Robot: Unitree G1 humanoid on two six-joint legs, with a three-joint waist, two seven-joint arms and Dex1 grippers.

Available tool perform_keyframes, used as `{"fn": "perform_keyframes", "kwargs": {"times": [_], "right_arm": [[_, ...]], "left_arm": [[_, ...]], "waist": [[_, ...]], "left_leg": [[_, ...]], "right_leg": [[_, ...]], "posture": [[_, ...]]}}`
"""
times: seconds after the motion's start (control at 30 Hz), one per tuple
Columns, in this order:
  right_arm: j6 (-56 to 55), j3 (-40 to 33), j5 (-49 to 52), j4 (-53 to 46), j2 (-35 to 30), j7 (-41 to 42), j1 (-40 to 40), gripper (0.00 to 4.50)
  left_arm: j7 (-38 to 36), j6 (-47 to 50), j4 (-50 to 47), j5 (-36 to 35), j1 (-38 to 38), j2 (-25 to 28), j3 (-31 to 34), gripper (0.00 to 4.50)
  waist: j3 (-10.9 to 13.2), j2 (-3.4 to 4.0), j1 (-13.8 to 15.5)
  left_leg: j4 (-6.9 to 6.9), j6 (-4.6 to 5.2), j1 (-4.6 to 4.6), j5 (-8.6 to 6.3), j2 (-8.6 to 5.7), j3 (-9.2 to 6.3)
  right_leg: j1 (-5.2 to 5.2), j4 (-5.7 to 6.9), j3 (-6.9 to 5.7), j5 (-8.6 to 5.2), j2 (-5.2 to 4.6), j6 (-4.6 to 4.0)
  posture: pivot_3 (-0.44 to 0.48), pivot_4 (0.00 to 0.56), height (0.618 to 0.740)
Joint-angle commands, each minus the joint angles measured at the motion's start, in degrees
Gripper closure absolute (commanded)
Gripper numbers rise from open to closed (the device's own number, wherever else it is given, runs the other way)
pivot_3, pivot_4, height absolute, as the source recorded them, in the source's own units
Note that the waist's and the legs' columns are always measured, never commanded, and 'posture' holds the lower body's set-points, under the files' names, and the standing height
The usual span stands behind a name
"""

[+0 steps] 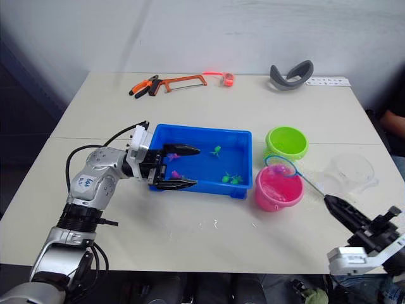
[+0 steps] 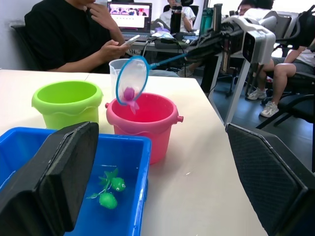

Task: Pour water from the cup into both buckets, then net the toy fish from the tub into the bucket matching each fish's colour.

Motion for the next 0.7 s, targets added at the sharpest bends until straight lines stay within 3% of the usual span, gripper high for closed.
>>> {"fn": "perform_keyframes", "kwargs": {"times": [0.03, 0.4, 0.7], "right_arm": [[2.05, -0.38, 1.38, -2.31, -0.65, -0.56, 0.67, 4.5], [7.6, 2.67, -1.14, -3.23, 0.63, -0.42, 3.44, 4.5], [11.95, -3.78, 5.97, -10.15, -2.16, 0.62, 3.14, 4.5]], "left_arm": [[0.13, -0.9, -0.72, -0.08, 0.02, -0.16, 1.11, 0.01], [0.61, -1.82, -0.22, 0.25, 0.06, -0.92, 1.0, 0.01], [0.72, -2.13, 0.44, 0.42, -0.82, -0.52, 1.5, 0.01]], "waist": [[0.0, 0.0, -0.01], [0.0, 0.0, 0.12], [0.0, 0.0, 0.0]], "left_leg": [[0.01, 0.0, 0.01, 0.0, 0.0, 0.0], [0.02, 0.0, 0.01, 0.0, 0.0, -0.01], [0.04, -0.02, 0.05, 0.01, 0.04, -0.01]], "right_leg": [[0.0, 0.0, 0.0, 0.0, 0.0, 0.0], [0.0, 0.21, -0.01, -0.01, 0.0, -0.01], [0.0, 0.26, 0.03, -0.02, 0.01, -0.04]], "posture": [[0.0, 0.15, 0.74], [0.0, 0.15, 0.74], [0.0, 0.15, 0.74]]}}
